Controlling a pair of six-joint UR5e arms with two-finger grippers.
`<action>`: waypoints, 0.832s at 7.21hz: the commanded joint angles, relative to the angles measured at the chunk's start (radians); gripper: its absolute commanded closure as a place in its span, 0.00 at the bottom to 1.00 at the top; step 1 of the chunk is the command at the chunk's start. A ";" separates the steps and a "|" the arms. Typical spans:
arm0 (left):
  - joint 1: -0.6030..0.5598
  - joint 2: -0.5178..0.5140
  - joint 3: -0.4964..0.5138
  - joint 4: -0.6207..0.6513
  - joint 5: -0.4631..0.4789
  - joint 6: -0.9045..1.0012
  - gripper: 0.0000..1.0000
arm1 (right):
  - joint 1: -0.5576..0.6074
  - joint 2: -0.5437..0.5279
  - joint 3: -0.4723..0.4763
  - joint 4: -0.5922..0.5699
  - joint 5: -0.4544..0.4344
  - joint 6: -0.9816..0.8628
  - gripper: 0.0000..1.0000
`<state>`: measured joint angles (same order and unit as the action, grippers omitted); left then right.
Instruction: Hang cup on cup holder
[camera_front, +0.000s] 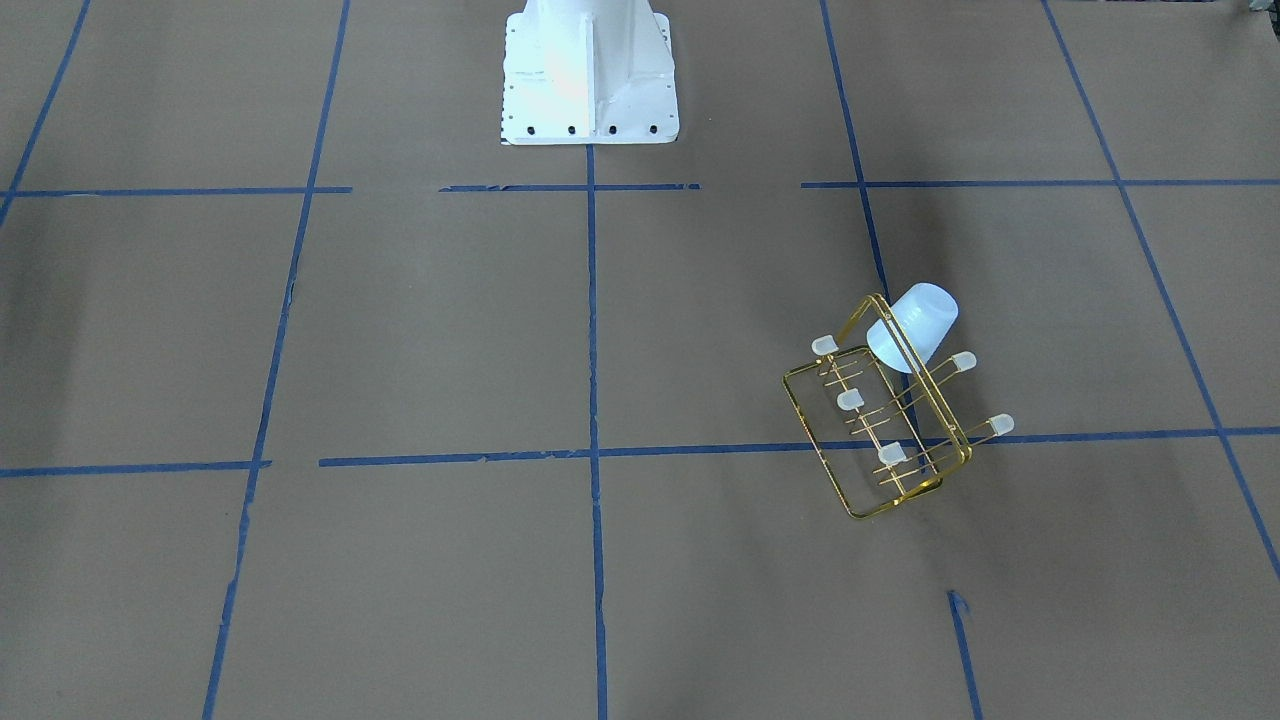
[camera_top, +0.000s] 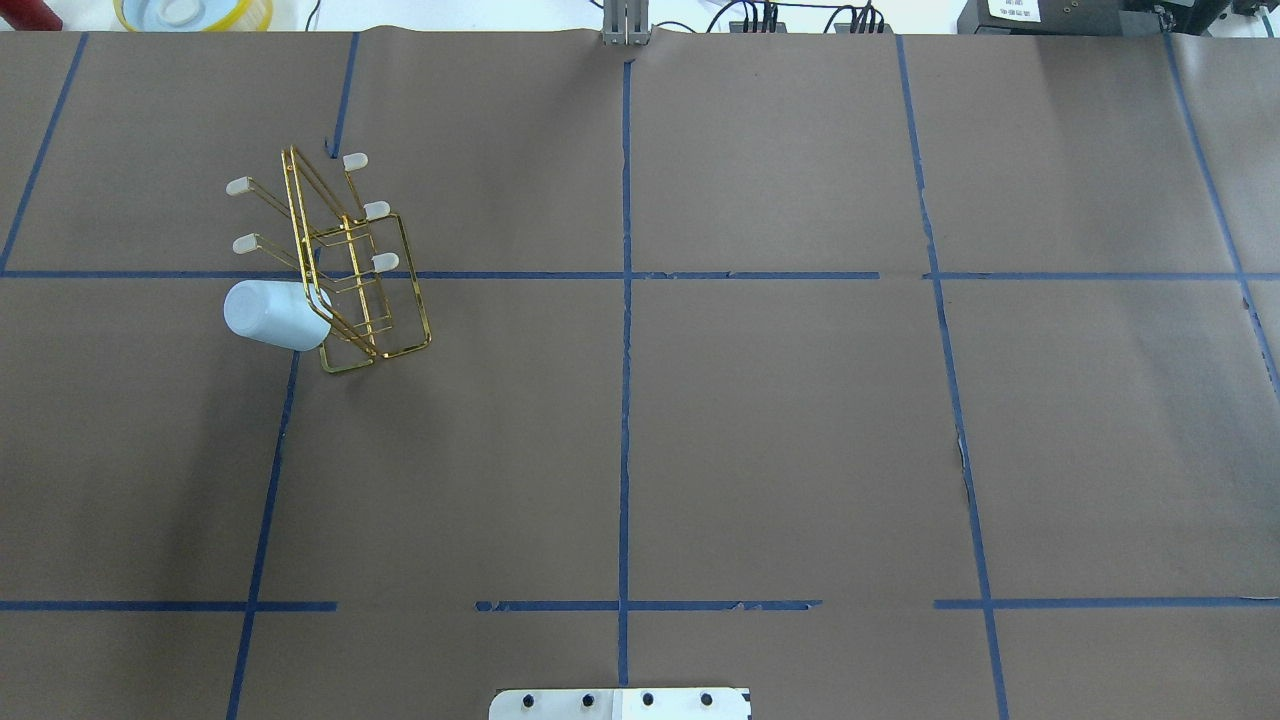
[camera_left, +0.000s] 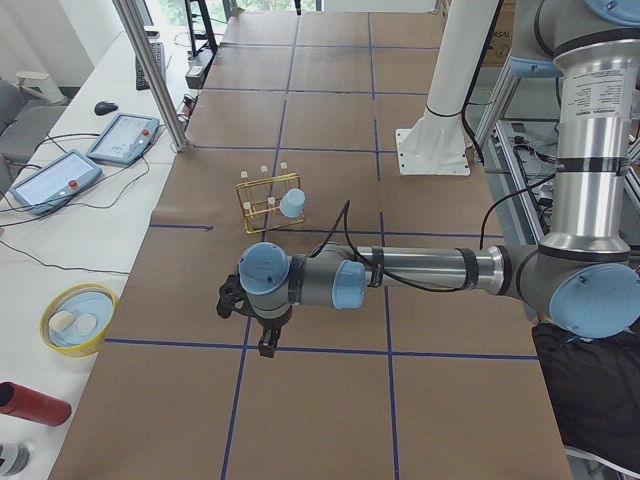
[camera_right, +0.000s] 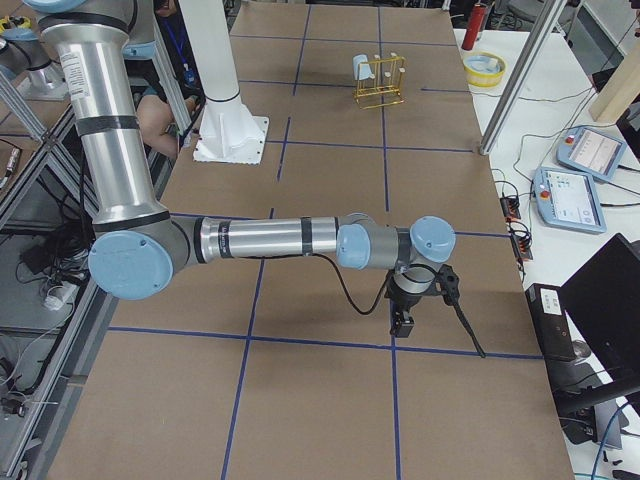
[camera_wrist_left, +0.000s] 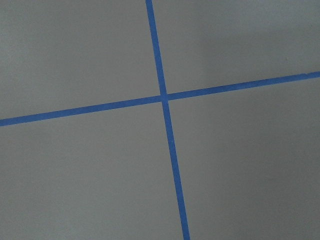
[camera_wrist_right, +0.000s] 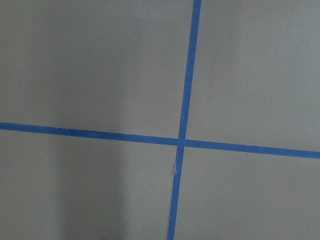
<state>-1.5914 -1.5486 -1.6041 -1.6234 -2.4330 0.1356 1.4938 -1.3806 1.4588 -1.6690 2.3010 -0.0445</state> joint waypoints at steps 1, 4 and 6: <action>-0.002 -0.016 0.007 0.000 0.006 0.001 0.00 | 0.000 0.000 0.000 0.000 0.000 0.000 0.00; -0.005 0.001 -0.017 0.005 0.014 0.007 0.00 | 0.000 0.000 0.000 0.000 0.000 0.002 0.00; -0.001 0.001 0.018 0.010 0.037 0.004 0.00 | 0.000 0.000 0.000 0.000 0.000 0.000 0.00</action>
<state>-1.5953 -1.5479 -1.6044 -1.6169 -2.4074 0.1417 1.4941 -1.3806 1.4588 -1.6690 2.3010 -0.0440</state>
